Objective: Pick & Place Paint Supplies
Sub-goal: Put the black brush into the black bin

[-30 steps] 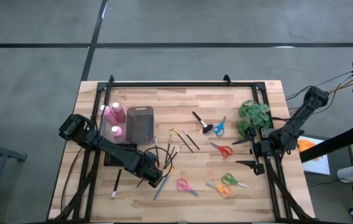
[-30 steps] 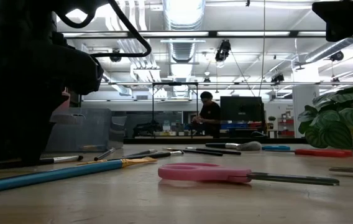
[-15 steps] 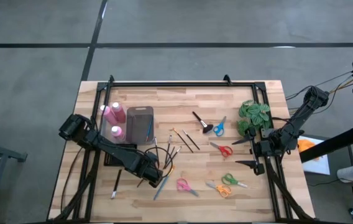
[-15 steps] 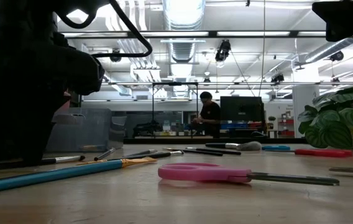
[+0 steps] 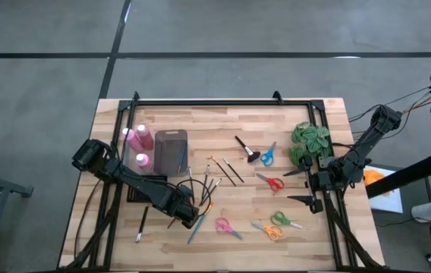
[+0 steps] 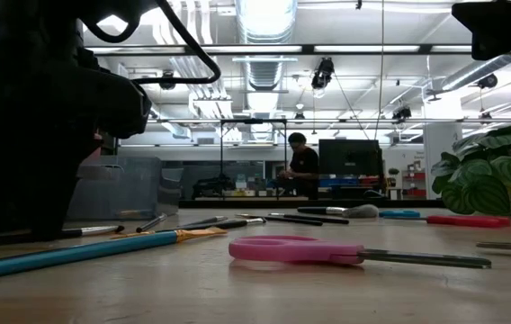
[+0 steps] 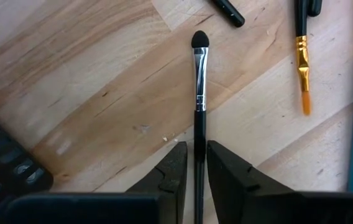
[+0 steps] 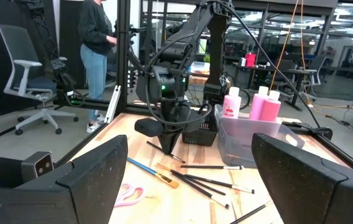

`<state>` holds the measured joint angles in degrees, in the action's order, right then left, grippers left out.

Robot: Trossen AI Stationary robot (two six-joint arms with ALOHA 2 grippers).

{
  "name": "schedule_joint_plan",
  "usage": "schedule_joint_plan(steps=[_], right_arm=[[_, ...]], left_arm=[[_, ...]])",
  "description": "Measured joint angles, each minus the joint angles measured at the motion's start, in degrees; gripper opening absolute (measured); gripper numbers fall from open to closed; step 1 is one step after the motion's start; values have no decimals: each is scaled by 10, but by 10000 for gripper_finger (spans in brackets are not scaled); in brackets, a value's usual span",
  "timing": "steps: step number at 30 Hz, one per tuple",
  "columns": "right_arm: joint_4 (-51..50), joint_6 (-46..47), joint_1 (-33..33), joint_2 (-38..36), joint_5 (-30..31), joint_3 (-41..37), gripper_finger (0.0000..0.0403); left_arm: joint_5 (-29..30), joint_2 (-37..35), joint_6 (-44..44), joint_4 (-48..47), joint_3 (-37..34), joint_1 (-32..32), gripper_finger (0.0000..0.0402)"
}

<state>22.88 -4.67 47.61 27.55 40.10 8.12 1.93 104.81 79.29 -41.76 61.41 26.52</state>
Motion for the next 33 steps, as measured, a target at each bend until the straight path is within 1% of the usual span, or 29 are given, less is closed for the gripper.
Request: schedule_joint_plan(steps=[5,6,12,33], right_arm=[[0,0,0,0,0,0,341],[0,1,0,0,0,0,341],[0,0,0,0,0,0,341],[0,0,0,0,0,0,341]], left_arm=[[0,0,1,0,0,0,11],[0,0,1,0,0,0,7],[0,0,1,0,0,0,11],[2,-12,7,0,1,0,3]])
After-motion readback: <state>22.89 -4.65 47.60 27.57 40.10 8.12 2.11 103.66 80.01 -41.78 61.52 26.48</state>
